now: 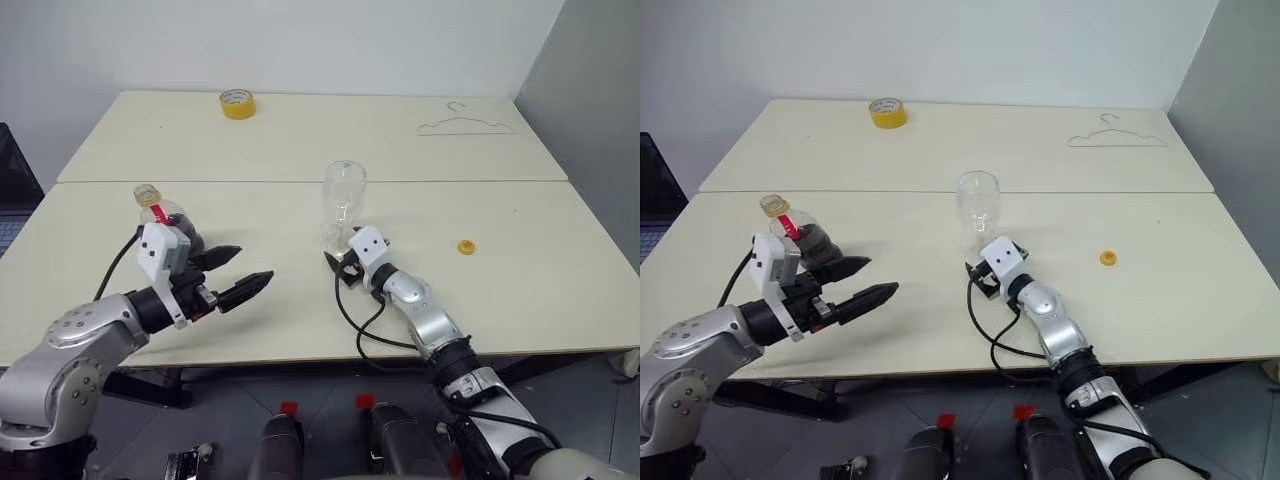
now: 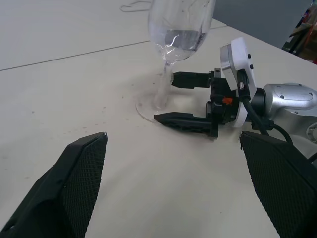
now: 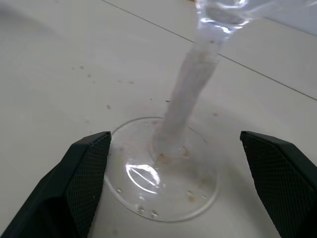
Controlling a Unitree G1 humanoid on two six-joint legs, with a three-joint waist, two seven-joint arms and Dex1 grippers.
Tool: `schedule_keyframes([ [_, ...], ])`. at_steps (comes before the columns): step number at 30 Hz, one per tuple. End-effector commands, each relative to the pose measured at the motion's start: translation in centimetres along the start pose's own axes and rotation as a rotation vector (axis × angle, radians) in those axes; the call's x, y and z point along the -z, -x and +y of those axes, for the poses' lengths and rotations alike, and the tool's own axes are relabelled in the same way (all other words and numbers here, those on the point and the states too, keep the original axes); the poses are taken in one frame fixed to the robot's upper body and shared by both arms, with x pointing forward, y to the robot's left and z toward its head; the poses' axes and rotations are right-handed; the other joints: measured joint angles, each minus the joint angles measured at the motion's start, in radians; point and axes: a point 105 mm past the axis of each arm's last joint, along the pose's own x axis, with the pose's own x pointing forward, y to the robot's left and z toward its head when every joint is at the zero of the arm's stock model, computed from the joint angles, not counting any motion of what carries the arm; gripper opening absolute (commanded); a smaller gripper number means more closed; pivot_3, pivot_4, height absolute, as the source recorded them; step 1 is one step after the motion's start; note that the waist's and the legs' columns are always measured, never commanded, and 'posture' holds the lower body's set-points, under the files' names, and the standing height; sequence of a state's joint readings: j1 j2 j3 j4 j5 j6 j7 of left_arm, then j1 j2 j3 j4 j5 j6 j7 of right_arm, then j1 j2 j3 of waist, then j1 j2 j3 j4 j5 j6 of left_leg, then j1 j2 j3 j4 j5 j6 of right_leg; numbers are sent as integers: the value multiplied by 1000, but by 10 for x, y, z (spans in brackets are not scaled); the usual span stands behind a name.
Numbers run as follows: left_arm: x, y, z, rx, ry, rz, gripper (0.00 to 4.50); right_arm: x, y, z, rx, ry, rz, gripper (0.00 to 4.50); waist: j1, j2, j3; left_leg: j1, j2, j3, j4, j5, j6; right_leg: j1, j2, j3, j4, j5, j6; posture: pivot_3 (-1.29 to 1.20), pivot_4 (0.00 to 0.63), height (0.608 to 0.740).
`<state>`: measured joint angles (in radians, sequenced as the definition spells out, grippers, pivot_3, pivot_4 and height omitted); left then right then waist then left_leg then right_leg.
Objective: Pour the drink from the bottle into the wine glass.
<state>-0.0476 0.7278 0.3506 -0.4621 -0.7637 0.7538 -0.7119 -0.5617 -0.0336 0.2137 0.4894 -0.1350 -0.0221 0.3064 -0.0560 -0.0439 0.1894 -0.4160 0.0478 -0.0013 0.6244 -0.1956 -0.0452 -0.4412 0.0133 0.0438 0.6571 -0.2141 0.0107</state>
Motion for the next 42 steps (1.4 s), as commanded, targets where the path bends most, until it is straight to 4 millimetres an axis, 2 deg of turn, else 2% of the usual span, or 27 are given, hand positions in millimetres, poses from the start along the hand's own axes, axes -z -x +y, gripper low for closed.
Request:
schedule_keyframes([
  [1, -7, 4, 3, -4, -43, -13, 4500, -22, 6, -10, 15, 11, -55, 4458, -1, 0, 0, 0, 0, 0, 0, 0, 0, 0, 0, 0, 0, 0, 0, 0, 150, 740],
  [3, -7, 5, 4, -3, -46, -5, 4500, -24, 11, -12, -6, 33, -37, 4458, -1, 0, 0, 0, 0, 0, 0, 0, 0, 0, 1, 0, 0, 0, 0, 0, 150, 740],
  [10, -18, 21, 20, -54, -49, -46, 4500, -21, 37, -37, -42, 68, 116, 4458, 0, 0, 0, 0, 0, 0, 1, 0, 0, 0, 0, 0, 0, 0, 0, 0, 150, 740],
  [13, -15, 26, 20, -100, -14, -93, 4500, -23, 48, -50, -57, 57, 167, 4458, 0, 1, 1, 0, 0, 1, 1, 0, 0, 0, 0, 0, 0, 0, 0, 0, 150, 740],
  [17, -6, 39, 27, -244, 6, -149, 4500, -32, 65, -69, -76, 45, 200, 4458, 2, 1, 1, 0, 0, 1, 0, 0, 0, -1, 0, 0, 0, 0, 0, 0, 150, 740],
  [21, -5, 53, 35, -396, 25, -224, 4500, -49, 93, -59, -290, 23, 210, 4458, 6, 1, 2, -1, 0, 1, 0, 0, -1, -1, 0, 0, -1, 0, 0, 0, 150, 740],
  [26, 8, 71, 49, -576, -19, -247, 4500, -83, 125, -32, -590, 26, 124, 4458, 3, 1, 2, 0, 0, 1, 1, -1, -1, -1, 0, 0, -1, 0, 0, 0, 150, 740],
  [30, 24, 66, 49, -564, -42, -176, 4500, -110, 133, -20, -729, 33, 63, 4458, 1, 2, 2, 0, 1, 1, 1, -1, -1, 0, 0, -1, -8, 0, 0, 0, 150, 740],
  [32, 23, 65, 49, -560, -46, -180, 4500, -117, 134, -18, -747, 30, 53, 4458, 1, 1, 2, -1, 1, 1, 1, -1, -1, 1, 0, -1, -12, 0, 0, 0, 150, 740],
  [35, 20, 70, 61, -609, -56, -194, 4500, -129, 130, -19, -746, 32, 15, 4458, 2, 1, 2, -1, 1, 3, 3, -1, -1, 0, -3, 0, -15, 0, 0, 0, 150, 740],
  [42, 18, 67, 75, -649, -55, -204, 4500, -141, 127, -13, -765, 60, -21, 4458, 9, 1, 2, -3, 0, 4, 1, -2, 1, 0, -5, -3, -13, 0, 0, 0, 150, 740],
])
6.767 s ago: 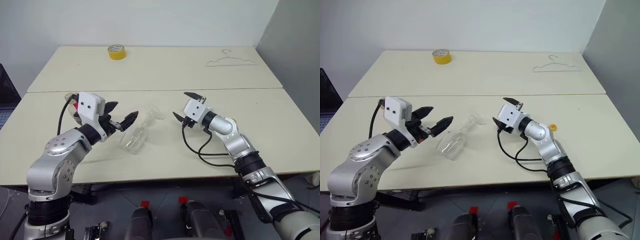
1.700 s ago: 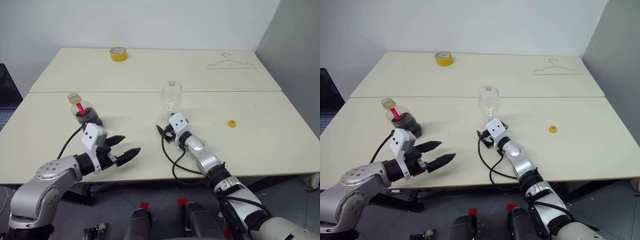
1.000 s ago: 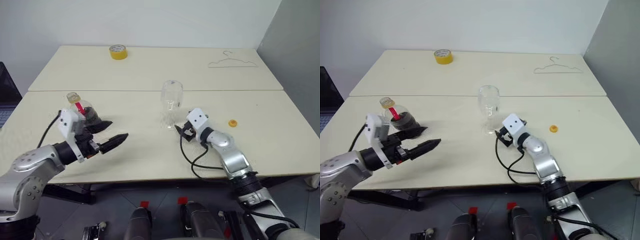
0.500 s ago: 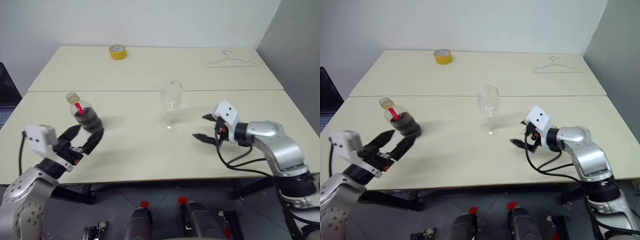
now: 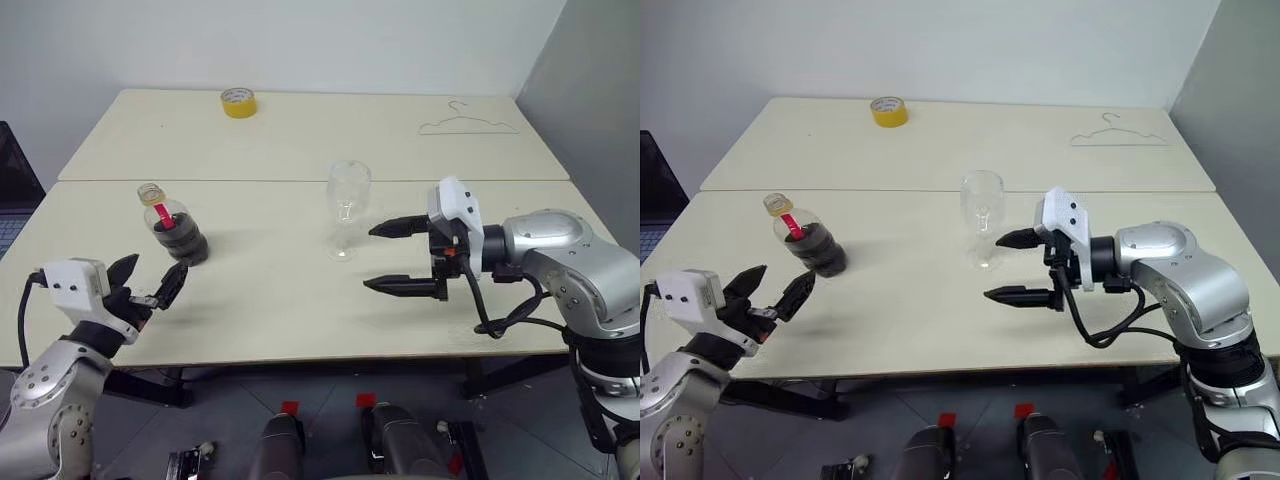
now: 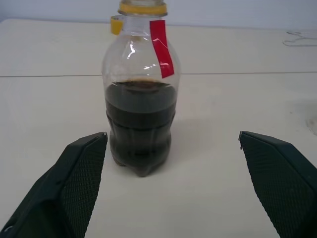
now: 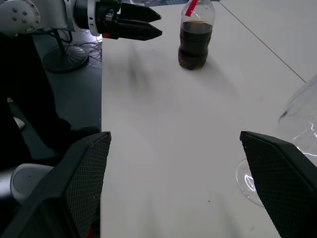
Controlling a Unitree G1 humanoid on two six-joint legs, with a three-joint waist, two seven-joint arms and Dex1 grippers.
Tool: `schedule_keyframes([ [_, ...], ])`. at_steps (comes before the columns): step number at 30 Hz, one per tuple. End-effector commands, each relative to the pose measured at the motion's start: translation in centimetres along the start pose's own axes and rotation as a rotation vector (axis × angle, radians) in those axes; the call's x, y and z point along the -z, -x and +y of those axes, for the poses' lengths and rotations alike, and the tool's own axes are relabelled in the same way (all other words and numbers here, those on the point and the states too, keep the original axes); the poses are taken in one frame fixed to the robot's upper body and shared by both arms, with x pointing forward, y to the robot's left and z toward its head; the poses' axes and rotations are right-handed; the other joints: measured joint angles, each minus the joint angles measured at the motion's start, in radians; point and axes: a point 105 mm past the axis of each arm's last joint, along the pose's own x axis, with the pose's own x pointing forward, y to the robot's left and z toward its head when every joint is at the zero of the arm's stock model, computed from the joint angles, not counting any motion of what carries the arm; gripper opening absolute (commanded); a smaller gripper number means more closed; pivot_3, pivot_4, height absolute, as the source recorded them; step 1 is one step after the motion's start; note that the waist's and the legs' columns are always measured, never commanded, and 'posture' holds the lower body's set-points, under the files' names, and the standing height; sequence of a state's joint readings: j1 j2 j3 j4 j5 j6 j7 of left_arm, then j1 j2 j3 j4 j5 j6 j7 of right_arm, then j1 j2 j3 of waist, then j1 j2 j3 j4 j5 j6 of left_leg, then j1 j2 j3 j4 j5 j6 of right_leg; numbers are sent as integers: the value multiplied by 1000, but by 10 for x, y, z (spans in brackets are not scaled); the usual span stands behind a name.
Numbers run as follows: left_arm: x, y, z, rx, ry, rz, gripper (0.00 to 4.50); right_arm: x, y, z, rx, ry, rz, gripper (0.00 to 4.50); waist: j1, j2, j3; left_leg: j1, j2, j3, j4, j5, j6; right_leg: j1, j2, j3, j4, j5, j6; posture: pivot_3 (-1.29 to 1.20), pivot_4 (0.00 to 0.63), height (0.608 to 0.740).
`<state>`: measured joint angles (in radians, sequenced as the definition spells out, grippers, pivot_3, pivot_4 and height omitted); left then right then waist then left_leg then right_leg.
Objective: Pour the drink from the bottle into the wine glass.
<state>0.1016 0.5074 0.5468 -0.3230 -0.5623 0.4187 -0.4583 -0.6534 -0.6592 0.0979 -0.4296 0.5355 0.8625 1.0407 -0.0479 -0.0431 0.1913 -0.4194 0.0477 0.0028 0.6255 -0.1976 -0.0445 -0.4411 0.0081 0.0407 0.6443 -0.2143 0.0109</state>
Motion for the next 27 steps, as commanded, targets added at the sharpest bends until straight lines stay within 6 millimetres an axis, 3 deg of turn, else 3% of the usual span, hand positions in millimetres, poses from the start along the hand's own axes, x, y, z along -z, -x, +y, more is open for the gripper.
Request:
schedule_keyframes([
  [1, -8, -3, 4, -15, -42, -19, 4500, -16, 0, 4, -11, 56, -33, 4458, 3, 0, 0, 0, 0, 0, -1, 0, 0, 0, 0, 0, 1, 0, 0, 0, 150, 740],
  [10, -4, -17, 13, -38, -71, 0, 4500, -23, -8, 7, -35, 68, -51, 4458, 8, 0, 0, 0, 1, -1, -2, -2, -1, 0, 4, 0, 3, 1, 1, 0, 150, 740],
  [15, -4, -24, 14, -19, -70, -5, 4500, -27, -6, -3, 9, 75, -44, 4458, 9, 0, 0, 0, 1, -1, 0, -2, -1, 0, 3, 1, 3, 1, 1, 0, 150, 740],
  [19, -5, -30, 14, -14, -70, -7, 4500, -29, 6, -19, 81, 92, -21, 4458, 15, 0, 0, 1, 1, -1, 0, -2, -1, 0, 3, 1, 3, 1, 1, 0, 150, 740],
  [27, -4, -36, 18, -25, -70, -9, 4500, -62, 30, -42, 173, 136, -87, 4458, 15, 0, 0, 0, 1, 0, 0, -2, -1, 0, 4, 1, 3, 2, 3, 0, 150, 740],
])
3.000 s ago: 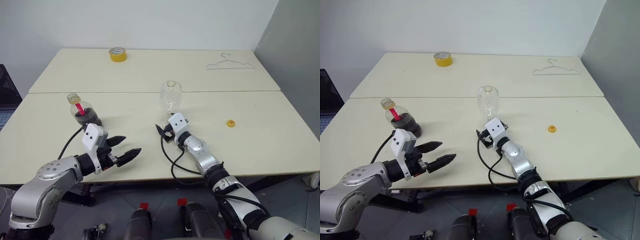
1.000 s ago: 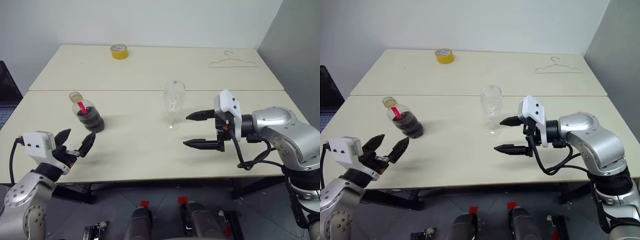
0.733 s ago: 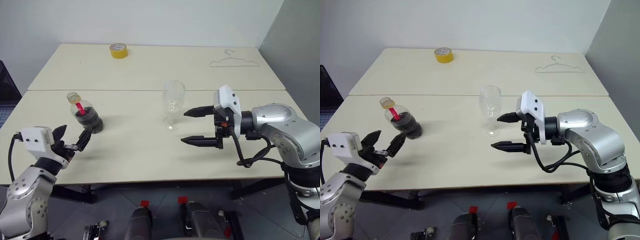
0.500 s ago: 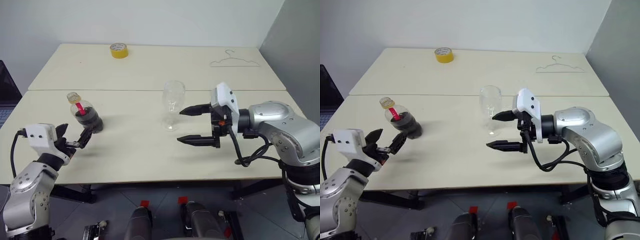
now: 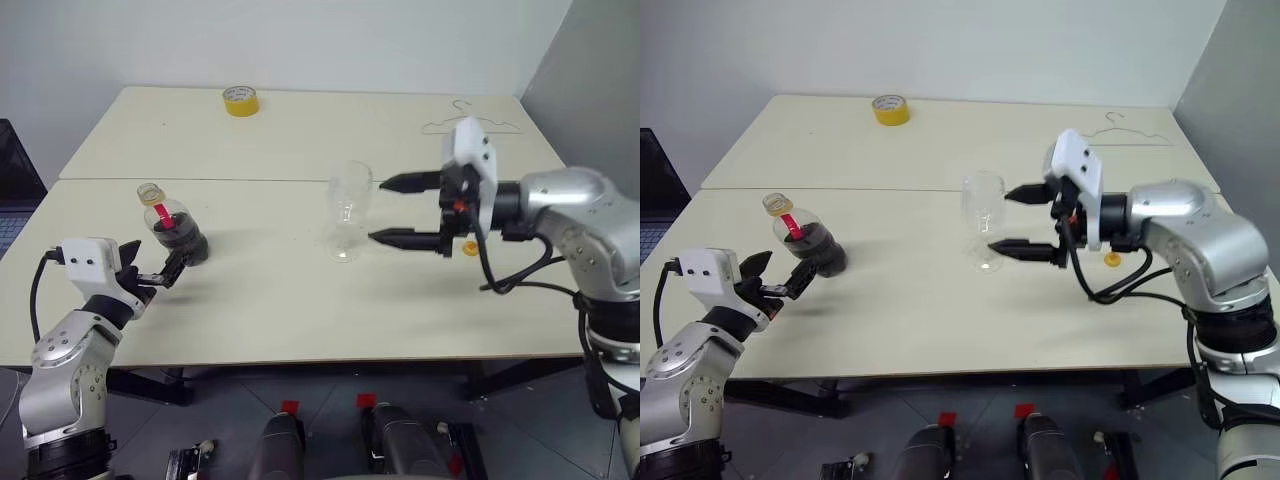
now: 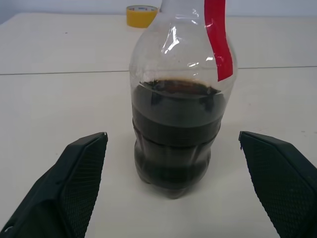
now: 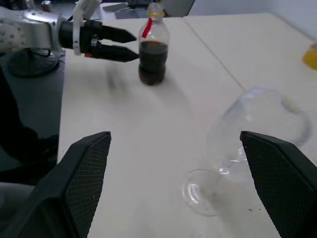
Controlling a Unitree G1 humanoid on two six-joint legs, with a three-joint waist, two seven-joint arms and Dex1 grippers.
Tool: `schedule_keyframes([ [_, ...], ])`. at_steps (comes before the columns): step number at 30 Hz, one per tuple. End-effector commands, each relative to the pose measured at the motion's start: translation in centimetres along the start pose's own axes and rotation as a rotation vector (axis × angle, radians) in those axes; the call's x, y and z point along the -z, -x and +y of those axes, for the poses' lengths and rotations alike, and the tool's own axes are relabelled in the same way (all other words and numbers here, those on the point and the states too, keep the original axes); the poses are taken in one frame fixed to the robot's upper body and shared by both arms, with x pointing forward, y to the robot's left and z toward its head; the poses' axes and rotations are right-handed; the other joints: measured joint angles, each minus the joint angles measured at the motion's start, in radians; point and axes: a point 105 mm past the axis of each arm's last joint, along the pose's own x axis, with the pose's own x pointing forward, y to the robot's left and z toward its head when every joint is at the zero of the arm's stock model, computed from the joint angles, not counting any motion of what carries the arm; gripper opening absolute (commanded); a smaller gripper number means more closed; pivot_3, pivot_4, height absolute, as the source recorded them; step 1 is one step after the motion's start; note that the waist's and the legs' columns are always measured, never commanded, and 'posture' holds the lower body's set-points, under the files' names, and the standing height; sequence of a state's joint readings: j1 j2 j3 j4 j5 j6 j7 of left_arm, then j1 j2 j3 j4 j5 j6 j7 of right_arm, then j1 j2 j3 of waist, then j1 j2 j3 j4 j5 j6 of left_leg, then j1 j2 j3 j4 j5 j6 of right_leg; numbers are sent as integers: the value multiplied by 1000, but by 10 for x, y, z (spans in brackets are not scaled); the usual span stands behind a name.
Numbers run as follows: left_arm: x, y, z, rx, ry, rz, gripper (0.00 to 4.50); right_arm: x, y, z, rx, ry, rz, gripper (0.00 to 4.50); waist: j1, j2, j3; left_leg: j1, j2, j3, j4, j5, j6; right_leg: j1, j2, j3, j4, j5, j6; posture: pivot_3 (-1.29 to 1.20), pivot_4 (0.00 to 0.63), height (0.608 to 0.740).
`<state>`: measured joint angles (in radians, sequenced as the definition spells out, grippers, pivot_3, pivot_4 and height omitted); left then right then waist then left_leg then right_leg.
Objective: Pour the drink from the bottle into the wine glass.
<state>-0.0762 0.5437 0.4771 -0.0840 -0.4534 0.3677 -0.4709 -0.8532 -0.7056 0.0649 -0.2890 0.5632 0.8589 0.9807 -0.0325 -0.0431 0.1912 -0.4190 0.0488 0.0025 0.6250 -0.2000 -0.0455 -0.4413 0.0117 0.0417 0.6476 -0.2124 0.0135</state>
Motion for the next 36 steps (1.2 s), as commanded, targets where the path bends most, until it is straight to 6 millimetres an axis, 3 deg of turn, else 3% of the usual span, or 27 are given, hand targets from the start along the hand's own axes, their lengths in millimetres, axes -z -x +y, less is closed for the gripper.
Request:
schedule_keyframes([
  [1, -14, -3, 2, 2, -42, -46, 4500, -25, 10, -6, 27, 64, -64, 4458, 0, 0, 0, 0, 0, 0, 0, 0, 0, 0, 0, 0, 0, 0, 0, 0, 150, 740],
  [6, -19, -11, -1, 16, -44, -65, 4500, -38, 11, -5, 7, 79, -87, 4458, 1, 0, 0, 0, 0, 0, 0, 0, 0, 0, 0, 0, 0, 0, 1, 0, 150, 740],
  [36, -3, -54, -3, 43, -26, -90, 4500, -32, 4, 1, -72, 95, -41, 4458, 2, 0, 0, 0, 0, 0, 2, 0, 0, 0, 0, 1, 2, 4, 6, 0, 150, 740],
])
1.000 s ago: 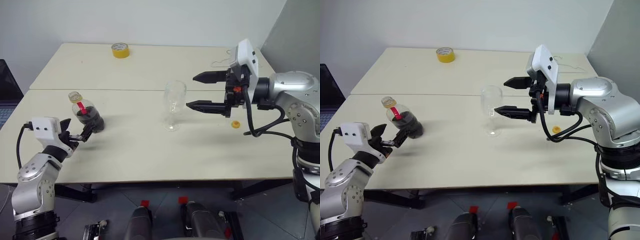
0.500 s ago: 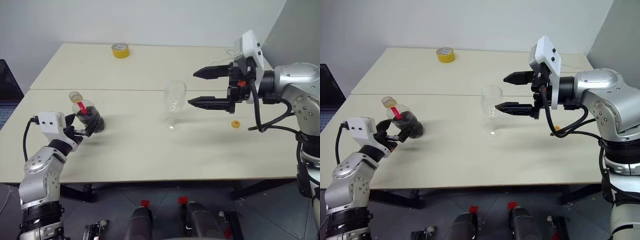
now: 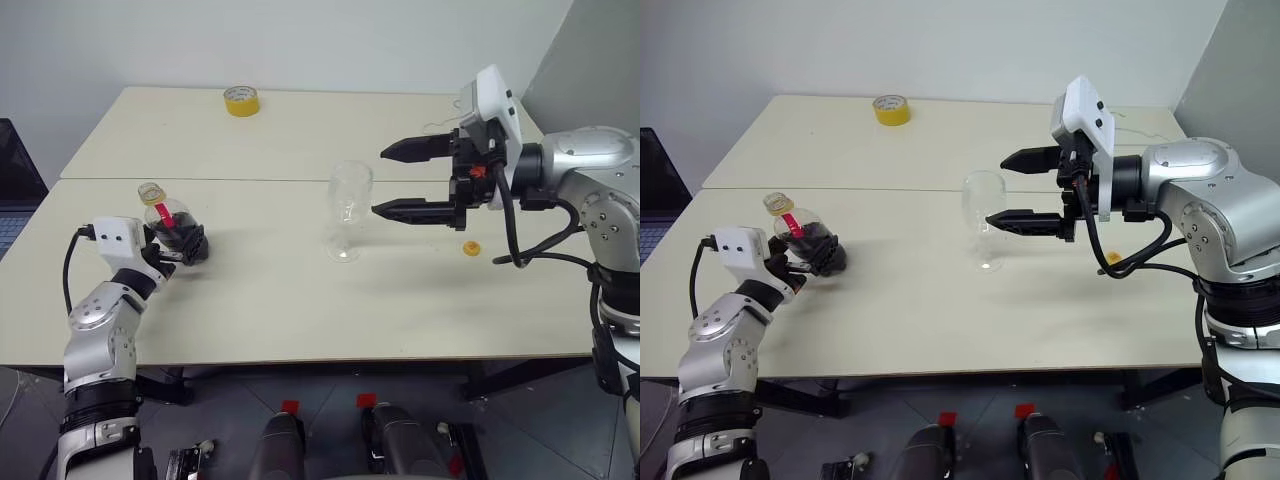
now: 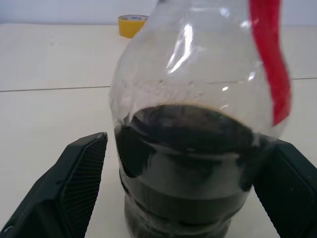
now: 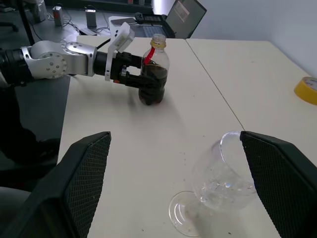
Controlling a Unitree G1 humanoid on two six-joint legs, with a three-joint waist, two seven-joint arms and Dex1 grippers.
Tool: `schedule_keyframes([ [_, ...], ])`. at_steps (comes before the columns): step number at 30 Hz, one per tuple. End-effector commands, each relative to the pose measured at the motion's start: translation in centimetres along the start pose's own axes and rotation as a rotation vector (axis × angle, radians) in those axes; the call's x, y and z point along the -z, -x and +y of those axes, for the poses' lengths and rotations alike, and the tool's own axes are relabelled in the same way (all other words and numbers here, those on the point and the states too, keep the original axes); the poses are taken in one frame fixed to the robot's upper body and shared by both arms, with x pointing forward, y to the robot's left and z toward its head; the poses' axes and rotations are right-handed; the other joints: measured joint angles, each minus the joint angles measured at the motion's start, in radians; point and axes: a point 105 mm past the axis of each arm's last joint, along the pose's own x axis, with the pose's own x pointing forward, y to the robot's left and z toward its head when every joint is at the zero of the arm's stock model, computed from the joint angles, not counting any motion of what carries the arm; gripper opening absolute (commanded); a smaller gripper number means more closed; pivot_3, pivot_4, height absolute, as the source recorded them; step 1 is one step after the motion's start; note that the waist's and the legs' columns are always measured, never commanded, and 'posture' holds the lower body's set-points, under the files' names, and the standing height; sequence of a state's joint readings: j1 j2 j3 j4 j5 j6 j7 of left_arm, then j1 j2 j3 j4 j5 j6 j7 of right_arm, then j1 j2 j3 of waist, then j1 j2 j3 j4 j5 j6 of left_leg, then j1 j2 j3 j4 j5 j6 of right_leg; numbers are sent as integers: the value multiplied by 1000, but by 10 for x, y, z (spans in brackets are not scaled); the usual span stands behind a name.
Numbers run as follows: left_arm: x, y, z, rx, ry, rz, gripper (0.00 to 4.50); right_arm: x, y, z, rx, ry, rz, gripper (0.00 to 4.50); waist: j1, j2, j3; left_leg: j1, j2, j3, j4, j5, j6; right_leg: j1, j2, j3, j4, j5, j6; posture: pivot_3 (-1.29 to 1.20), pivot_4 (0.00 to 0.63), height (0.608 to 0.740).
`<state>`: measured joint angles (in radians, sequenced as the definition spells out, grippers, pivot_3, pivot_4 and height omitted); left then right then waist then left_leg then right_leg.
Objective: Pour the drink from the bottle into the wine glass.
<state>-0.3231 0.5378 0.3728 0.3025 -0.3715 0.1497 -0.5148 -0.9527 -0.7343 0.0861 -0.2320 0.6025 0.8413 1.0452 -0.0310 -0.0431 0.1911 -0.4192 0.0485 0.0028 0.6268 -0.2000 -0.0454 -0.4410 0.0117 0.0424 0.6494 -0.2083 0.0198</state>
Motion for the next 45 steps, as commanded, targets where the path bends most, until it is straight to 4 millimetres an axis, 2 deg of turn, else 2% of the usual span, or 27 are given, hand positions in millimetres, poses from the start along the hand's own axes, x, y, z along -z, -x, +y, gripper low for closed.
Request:
schedule_keyframes([
  [1, -10, -7, -5, 22, -25, -46, 4500, -11, 1, 2, -3, 51, -18, 4458, 0, 0, 0, 0, 0, 0, 0, 0, 0, 0, 0, 0, 0, 0, 0, 0, 150, 740],
  [8, -8, -9, -9, 39, -13, -50, 4500, -11, 1, 2, -2, 56, -16, 4458, 0, 0, 0, 0, 0, 0, 0, 0, 0, 0, 0, 0, 0, 0, 1, 0, 150, 740],
  [9, -7, -9, -9, 40, -12, -49, 4119, -11, 1, 2, -1, 56, -15, 4500, 0, 0, 0, 0, 0, 0, 0, 0, 0, 0, 0, 0, 0, 0, 1, 0, 150, 740],
  [10, -6, -9, -9, 41, -10, -49, 4005, -11, 1, 2, -1, 56, -15, 4500, 0, 0, 0, 0, 0, 0, 0, 0, 0, 0, 0, 0, 0, 0, 1, 0, 150, 740],
  [14, -4, -9, -9, 36, -20, -36, 2930, -11, 0, 2, -1, 56, -16, 4500, 0, 0, 0, 0, 0, 0, 1, 0, 0, 0, 0, 0, 0, 1, 1, 0, 150, 740],
  [24, -8, -8, -9, 37, -46, -35, 2930, -8, -1, 1, -3, 55, -12, 4500, 1, 0, 0, 0, 0, 0, 1, 0, 0, 0, 0, 0, 1, 1, 1, 0, 150, 740],
  [31, -41, -15, -14, 47, -136, -69, 2930, -8, -1, 0, 5, 57, -18, 4500, 0, 0, 0, 0, 0, 0, 1, 0, 0, 0, 0, 0, 1, 1, 1, 0, 150, 740],
  [37, -76, -28, -31, 90, -222, -129, 2930, -10, 3, -2, 20, 63, -33, 4500, 1, 0, 0, 0, 0, -1, 1, 0, 0, 0, 0, 0, 1, 1, 1, 0, 150, 740],
  [41, -96, -37, -45, 138, -295, -167, 2930, -6, 15, -13, 82, 48, -26, 4500, 2, 0, 0, -1, -1, 0, 1, 0, 0, 0, 0, 0, 1, 1, 2, 0, 150, 740],
  [45, -116, -48, -67, 222, -438, -199, 2930, -2, 31, -27, 189, 31, -26, 4500, 3, 0, 0, -2, -1, -1, 1, 0, 0, 0, 0, 0, 1, 1, 2, 0, 150, 740],
])
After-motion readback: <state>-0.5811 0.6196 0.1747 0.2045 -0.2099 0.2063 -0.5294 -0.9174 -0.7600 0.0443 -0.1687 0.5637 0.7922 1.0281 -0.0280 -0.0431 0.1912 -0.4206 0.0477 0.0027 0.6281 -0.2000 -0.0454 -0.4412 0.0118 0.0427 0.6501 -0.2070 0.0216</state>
